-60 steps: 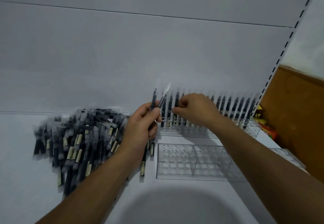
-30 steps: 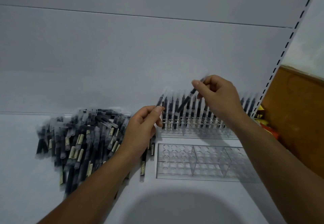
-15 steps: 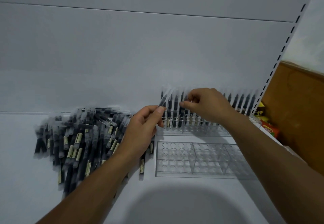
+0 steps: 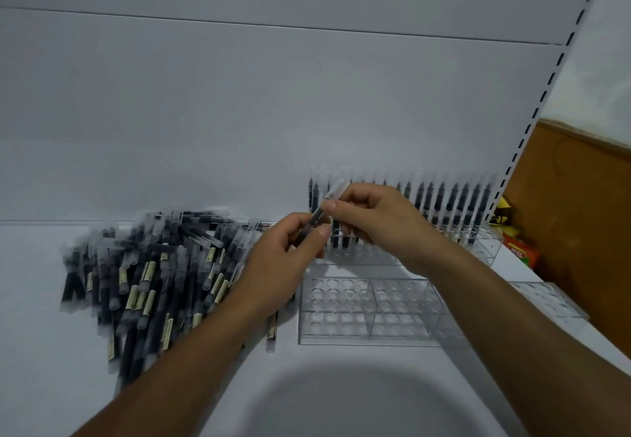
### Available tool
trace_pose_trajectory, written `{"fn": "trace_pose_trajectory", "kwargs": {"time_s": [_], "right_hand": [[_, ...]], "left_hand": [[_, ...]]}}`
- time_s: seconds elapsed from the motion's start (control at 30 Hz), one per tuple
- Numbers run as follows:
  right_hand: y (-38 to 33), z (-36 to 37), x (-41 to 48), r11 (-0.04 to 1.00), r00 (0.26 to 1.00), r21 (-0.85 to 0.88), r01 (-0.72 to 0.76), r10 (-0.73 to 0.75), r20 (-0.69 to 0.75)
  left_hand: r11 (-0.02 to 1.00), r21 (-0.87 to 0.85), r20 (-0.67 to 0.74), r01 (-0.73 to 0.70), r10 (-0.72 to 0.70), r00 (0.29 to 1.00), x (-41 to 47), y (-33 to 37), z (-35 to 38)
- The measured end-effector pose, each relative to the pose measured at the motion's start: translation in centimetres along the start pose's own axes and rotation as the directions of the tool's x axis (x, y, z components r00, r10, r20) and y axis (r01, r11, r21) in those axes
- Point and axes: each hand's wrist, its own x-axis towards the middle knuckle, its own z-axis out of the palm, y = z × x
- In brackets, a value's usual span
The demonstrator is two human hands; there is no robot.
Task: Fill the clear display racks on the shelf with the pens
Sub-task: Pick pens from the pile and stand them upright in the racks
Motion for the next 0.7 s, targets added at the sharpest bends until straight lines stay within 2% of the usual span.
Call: {"fn": "trace_pose_trajectory", "kwargs": {"time_s": [0.07, 0.2, 0.3, 0.37, 0.43, 0.7], "right_hand": [[-0.2, -0.4, 0.1, 0.998, 0.998, 0.058, 0.008, -0.004, -0.07], [-0.8, -2.9, 0.4, 0.992, 0.936, 0.106, 0.061, -0.02, -0.353], [-0.7, -4.7, 0.6, 0.988, 0.876, -0.138, 0.069, -0.126, -0.465], [-0.5, -5.3, 0.7, 0.954, 0.87, -0.297, 0.045, -0.184, -0.457], [-0.3, -5.5, 0.8, 0.926, 0.874, -0.377, 0.03, -0.207, -0.439], [0.1, -4.7, 1.6, 0.861, 0.909, -0.508, 0.024, -0.23, -0.348]], "left_hand": [[0.998, 0.063, -0.012, -0.015, 0.016, 1.0, -0.1, -0.1, 0.0], [0.953, 0.295, -0.017, -0.062, 0.07, 0.997, -0.2, -0.1, -0.4], [0.903, 0.425, 0.041, -0.057, 0.044, 0.998, -0.3, -0.2, -0.4], [0.883, 0.468, 0.052, -0.04, 0.018, 0.998, -0.4, -0.2, -0.3], [0.876, 0.482, 0.048, -0.026, 0.003, 0.999, -0.4, -0.2, -0.3], [0.866, 0.499, 0.057, -0.038, 0.011, 0.998, -0.3, -0.3, -0.4]]}}
